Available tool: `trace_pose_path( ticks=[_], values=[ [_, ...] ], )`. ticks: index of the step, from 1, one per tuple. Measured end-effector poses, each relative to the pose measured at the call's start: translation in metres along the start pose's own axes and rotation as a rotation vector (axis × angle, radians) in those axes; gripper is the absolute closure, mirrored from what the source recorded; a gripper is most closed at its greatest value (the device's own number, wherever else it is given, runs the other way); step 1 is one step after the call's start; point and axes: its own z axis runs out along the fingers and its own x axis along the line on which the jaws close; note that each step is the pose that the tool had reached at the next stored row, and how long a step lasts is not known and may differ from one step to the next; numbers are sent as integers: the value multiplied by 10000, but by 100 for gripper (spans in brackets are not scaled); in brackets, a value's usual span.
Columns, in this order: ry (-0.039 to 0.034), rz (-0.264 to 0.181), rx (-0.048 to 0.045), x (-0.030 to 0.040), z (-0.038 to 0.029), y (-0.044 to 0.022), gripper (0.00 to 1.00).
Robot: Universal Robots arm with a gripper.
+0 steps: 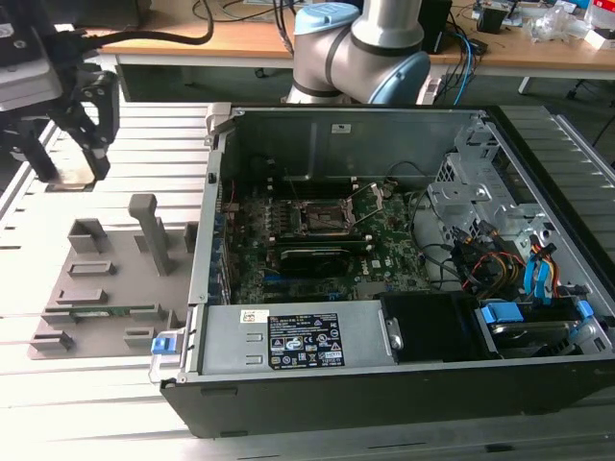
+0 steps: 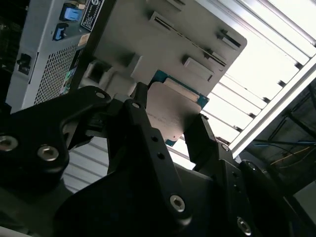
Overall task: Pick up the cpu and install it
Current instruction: 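Pick up the cpu and move it towards the insertion slot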
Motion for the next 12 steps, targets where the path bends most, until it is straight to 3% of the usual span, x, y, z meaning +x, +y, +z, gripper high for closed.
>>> trace_pose_path(
  ticks=[8,12],
  values=[
    [3,1,0,-289,8,-7,45],
    [12,0,0,-492,13,-13,45]
  ],
)
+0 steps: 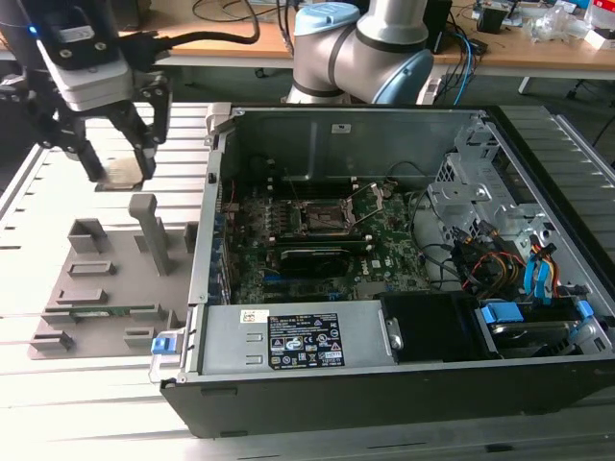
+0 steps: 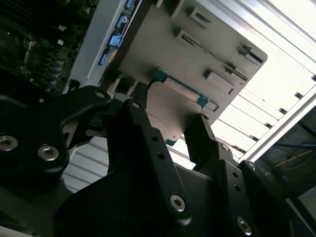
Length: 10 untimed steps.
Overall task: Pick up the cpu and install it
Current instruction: 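Pick up the cpu and move it towards the insertion slot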
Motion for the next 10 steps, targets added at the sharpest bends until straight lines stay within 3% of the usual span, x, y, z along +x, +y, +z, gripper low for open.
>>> trace_pose_path(
  ticks=[1,3,5,7,9,10],
  values=[
    [2,1,-1,-24,1,0,45],
    [13,1,-1,-143,4,-2,45],
    [19,-1,-1,-199,6,-4,45],
    [39,0,-2,-343,11,-5,45],
    [47,-1,-2,-409,14,-7,45],
    [57,0,-2,-488,16,-8,45]
  ],
)
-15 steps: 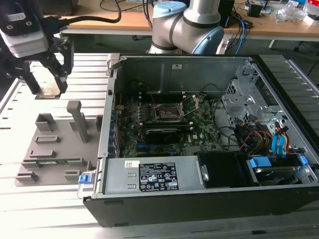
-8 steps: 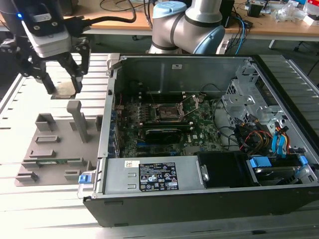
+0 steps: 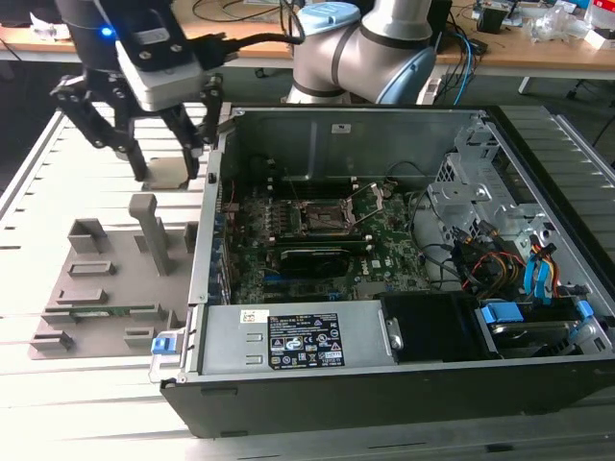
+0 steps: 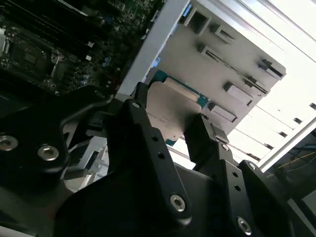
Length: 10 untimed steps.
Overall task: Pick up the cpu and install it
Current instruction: 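Pick up the cpu and move it towards the insertion slot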
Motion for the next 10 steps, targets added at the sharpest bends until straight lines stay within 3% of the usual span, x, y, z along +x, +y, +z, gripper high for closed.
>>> trace_pose_path(
  ticks=[2,6,8,10],
  values=[
    [20,-2,-1,-124,5,-1,45],
    [60,-1,-2,-301,23,5,45],
    [110,2,-3,-481,53,34,45],
    [131,2,-4,-566,72,52,45]
  ],
)
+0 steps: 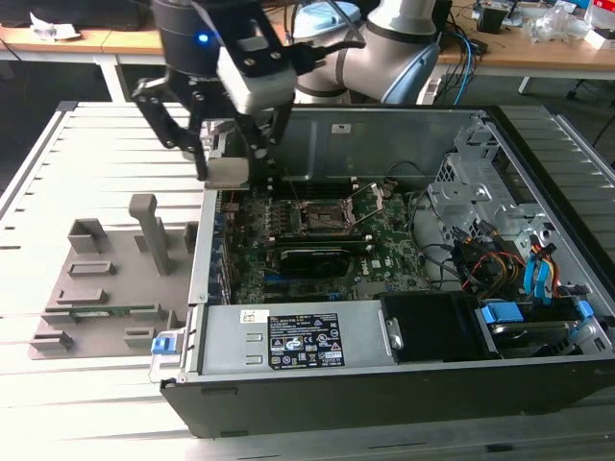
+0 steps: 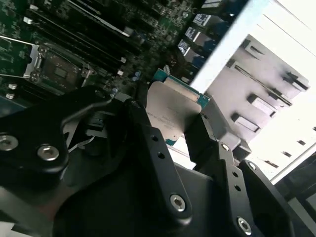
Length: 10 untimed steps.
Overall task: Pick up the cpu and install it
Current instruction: 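Pick up the cpu and move it towards the insertion slot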
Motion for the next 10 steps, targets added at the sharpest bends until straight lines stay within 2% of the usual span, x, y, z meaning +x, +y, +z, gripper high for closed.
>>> trace_pose_path(
  ticks=[2,3,7,10],
  values=[
    [36,3,0,-113,25,19,45],
    [63,12,-10,-197,44,32,45],
    [104,74,-75,-330,84,56,45],
    [149,119,-86,-422,128,76,45]
  ],
)
